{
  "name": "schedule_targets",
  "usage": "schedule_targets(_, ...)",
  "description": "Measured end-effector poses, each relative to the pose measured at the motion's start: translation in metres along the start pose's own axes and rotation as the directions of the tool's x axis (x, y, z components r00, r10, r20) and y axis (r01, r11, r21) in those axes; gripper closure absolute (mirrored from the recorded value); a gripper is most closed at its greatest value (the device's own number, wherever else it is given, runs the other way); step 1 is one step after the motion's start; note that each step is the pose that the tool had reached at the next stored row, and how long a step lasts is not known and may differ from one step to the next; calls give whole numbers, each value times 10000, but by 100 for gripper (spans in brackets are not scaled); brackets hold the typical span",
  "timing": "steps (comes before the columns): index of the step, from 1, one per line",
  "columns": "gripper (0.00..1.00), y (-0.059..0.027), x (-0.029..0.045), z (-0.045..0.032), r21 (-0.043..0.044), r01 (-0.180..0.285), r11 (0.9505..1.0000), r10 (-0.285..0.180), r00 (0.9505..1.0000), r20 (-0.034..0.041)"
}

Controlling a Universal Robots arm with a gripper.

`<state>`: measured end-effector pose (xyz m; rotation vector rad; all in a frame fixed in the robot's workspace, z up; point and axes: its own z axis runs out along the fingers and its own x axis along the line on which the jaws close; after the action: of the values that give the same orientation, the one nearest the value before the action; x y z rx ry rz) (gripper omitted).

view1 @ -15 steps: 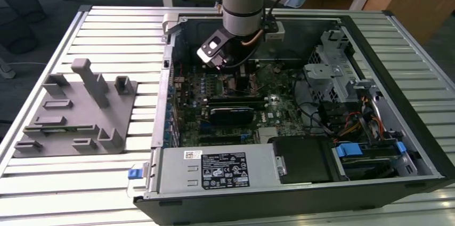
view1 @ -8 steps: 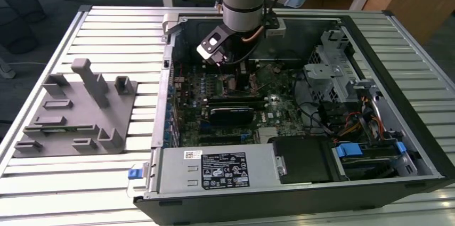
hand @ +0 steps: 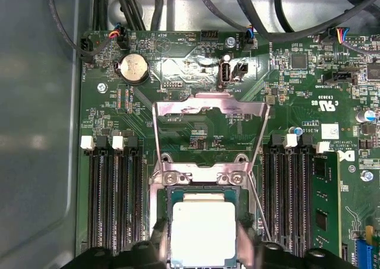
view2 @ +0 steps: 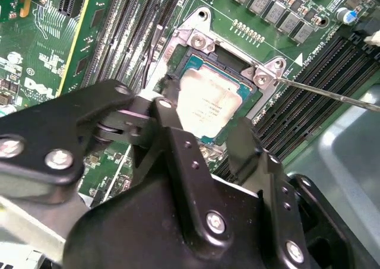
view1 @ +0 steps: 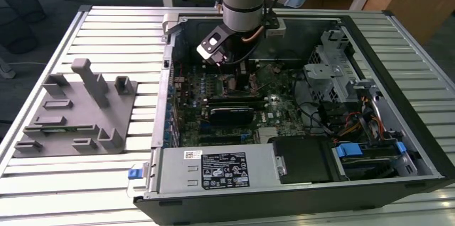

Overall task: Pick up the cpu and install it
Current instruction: 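Place the cpu into insertion slot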

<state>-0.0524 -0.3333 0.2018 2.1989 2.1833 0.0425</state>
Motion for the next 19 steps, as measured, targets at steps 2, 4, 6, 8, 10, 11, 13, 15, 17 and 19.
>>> schedule_targets(2,47,0,0,0,0,0,10000,0,10000,0)
schedule_targets(4,53,0,0,-1,0,0,10000,0,10000,0)
schedule_targets(6,64,0,0,-1,0,0,10000,0,10000,0)
schedule_targets(8,70,0,0,-1,0,0,10000,0,10000,1)
schedule_targets(10,76,0,0,-2,0,0,10000,0,10000,1)
schedule_targets(11,82,0,-1,-2,1,-1,10000,1,10000,1)
schedule_targets(13,88,0,-1,-2,1,0,10000,0,10000,1)
schedule_targets(15,89,0,-1,-1,0,0,10000,0,10000,0)
schedule_targets(17,89,0,-2,-1,0,-1,10000,1,10000,0)
schedule_targets(19,89,0,-2,5,-1,0,10000,0,10000,-2)
